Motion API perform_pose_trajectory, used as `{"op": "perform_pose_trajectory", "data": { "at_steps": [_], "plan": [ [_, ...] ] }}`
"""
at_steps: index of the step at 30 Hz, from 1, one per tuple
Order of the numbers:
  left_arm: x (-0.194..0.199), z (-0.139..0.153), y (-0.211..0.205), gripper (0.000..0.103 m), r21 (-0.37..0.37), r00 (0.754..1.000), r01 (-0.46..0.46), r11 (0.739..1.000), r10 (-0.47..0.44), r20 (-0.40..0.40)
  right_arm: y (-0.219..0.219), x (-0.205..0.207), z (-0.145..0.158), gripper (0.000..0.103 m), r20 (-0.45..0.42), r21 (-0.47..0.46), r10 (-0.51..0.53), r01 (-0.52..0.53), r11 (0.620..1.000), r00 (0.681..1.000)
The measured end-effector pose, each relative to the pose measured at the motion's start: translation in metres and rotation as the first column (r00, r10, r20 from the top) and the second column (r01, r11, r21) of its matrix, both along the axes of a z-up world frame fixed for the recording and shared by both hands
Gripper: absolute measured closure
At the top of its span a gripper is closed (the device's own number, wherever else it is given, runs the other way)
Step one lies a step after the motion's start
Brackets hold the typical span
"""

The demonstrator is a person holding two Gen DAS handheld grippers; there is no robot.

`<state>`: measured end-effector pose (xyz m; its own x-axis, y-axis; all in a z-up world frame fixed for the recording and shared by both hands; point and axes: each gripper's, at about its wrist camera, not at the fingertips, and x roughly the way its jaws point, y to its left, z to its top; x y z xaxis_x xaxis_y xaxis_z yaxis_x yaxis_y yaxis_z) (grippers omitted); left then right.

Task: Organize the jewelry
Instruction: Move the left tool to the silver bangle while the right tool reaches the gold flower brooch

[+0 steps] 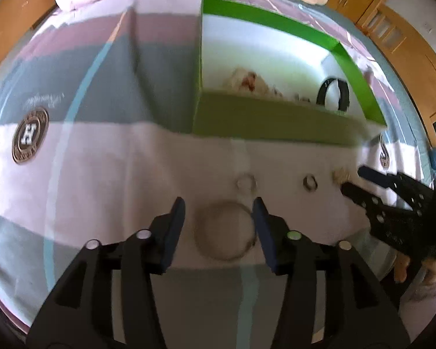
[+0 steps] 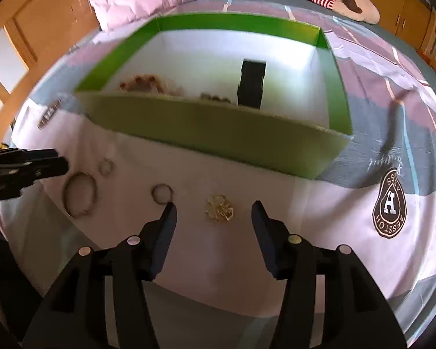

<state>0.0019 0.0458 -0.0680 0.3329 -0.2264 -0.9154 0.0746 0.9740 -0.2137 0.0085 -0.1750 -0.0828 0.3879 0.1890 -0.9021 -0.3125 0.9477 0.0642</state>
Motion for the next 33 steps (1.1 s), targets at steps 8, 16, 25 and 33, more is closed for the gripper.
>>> {"op": "perform_pose_trajectory", "data": {
  "at_steps": [8,16,25,33],
  "plan": [
    [-0.016,-0.017,-0.014,0.034,0.047,0.997,0.068,0.997,-0.066,-0.04,0.014,0.007,-0.014,0.049,-0.022,-0.025,0.013,-0.013,1.0,1.0],
    [-0.015,-0.032,-0.02,0.028,0.113,0.994,0.093,0.989,-0.084,-0.074,0.016,0.008,-0.019,0.049,-0.02,-0.035,0.02,-0.02,0.999,1.0],
    [-0.015,-0.038,-0.033,0.023,0.187,0.992,0.116,0.975,-0.107,-0.061,0.017,0.009,-0.021,0.049,-0.012,-0.04,0.02,-0.02,0.999,1.0],
    [-0.014,-0.039,-0.034,0.022,0.195,0.993,0.119,0.974,-0.111,-0.05,0.018,0.009,-0.022,0.049,-0.008,-0.04,0.016,-0.016,0.999,1.0]
  ]
}}
